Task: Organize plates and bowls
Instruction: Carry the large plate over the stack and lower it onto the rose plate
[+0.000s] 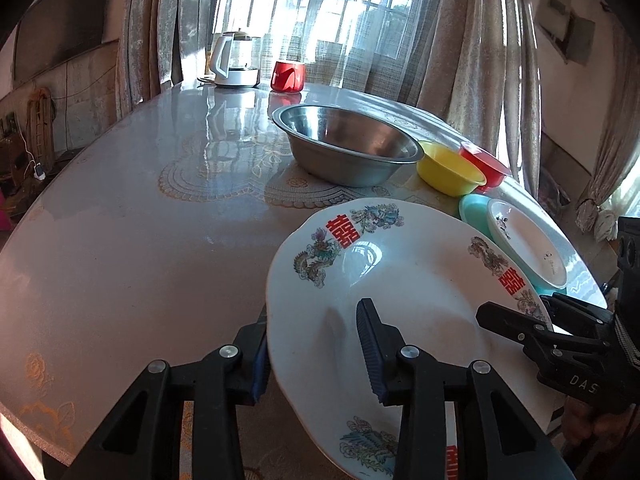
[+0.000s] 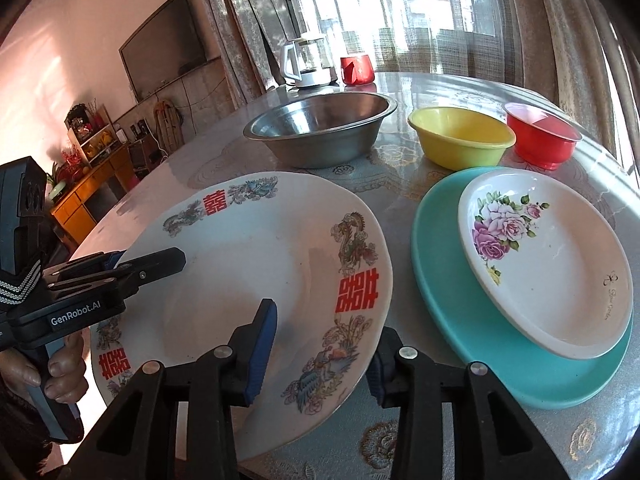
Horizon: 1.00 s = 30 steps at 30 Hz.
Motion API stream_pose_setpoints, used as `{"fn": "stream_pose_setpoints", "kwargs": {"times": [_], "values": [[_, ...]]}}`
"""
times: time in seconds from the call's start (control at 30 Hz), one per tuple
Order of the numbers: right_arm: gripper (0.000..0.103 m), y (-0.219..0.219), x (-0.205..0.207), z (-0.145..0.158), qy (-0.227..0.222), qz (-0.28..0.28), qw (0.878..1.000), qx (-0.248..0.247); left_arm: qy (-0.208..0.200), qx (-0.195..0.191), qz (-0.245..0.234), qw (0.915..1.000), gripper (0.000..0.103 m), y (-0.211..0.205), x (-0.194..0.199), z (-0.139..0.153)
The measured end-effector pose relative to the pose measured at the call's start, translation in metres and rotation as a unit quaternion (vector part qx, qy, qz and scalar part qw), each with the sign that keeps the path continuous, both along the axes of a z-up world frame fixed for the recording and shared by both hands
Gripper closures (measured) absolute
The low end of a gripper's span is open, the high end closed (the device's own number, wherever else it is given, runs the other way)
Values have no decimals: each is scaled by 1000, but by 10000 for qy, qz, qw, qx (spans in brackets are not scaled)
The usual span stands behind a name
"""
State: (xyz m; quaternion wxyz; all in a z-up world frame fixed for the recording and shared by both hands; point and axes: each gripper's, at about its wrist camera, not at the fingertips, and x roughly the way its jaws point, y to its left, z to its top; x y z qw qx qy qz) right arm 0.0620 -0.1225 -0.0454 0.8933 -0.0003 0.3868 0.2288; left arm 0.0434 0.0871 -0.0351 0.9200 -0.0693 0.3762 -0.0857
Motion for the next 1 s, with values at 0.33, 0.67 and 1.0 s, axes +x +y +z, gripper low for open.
{"fn": "stream_pose_setpoints", "kwargs": {"times": [0.33,0.67,1.0], "values": [[63,-19,-6,14,-309,-77,9995,-40,-168,48,-241,9996,64,-18,-2,10],[63,-60,-12,42,-688,-648,9955,4,-538,131,-752,9956,64,-67,12,41],[63,-120,-3,50,-866,-1480,9851,-146,-553,152,-1278,9901,64,-135,43,54]]}}
